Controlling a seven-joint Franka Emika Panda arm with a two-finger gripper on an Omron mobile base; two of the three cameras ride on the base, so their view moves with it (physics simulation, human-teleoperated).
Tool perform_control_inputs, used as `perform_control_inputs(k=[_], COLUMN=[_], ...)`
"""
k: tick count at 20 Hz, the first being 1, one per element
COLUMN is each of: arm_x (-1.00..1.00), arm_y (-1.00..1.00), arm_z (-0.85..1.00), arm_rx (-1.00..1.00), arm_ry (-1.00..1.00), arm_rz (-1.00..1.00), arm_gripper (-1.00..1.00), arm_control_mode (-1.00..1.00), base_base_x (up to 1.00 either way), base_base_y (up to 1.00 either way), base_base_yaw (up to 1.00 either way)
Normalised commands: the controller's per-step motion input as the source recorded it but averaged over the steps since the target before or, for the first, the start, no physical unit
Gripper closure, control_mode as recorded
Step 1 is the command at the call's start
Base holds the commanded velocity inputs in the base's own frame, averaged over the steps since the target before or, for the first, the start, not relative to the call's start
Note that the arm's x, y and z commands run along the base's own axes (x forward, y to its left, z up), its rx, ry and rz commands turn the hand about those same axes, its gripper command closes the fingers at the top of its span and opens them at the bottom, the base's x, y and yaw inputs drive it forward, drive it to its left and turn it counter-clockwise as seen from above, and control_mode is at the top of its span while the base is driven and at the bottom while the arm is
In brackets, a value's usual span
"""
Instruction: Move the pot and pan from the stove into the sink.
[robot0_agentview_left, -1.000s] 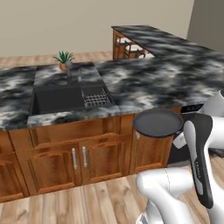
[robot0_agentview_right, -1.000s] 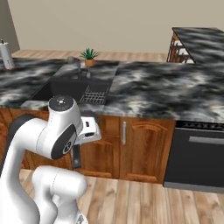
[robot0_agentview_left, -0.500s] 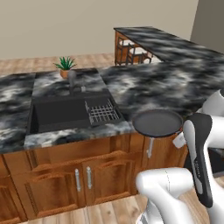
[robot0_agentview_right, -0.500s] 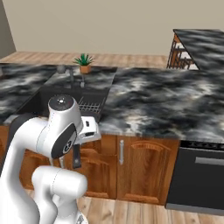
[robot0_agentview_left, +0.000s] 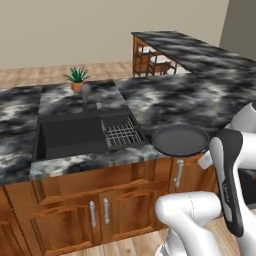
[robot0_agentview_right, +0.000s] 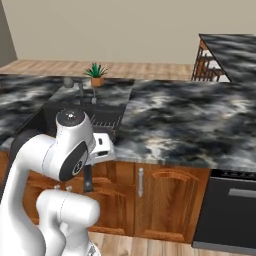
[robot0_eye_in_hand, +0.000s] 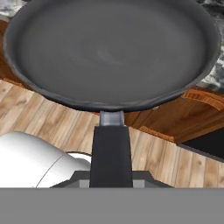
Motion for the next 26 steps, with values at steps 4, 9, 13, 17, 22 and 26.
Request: perform_control_inputs(k=[4,9,13,17,22,26], arm_x=[0.0,0.0,0.0,0.0,0.0,0.0], arm_y=[0.0,0.0,0.0,0.0,0.0,0.0], arm_z=[0.0,0.0,0.0,0.0,0.0,0.0], arm_rx=[0.0,0.0,0.0,0.0,0.0,0.0], arm_ry=[0.0,0.0,0.0,0.0,0.0,0.0], arm_rz=[0.0,0.0,0.0,0.0,0.0,0.0], arm_gripper=[1.0,1.0,1.0,1.0,1.0,1.0], arm_control_mode=[1.0,1.0,1.0,1.0,1.0,1.0], base_base_x=[0.08,0.03,0.0,0.02,0.27,0.48], base_base_y=[0.68,0.78,0.77,0.72,0.57,0.43], base_base_yaw=[0.0,0.0,0.0,0.0,0.0,0.0])
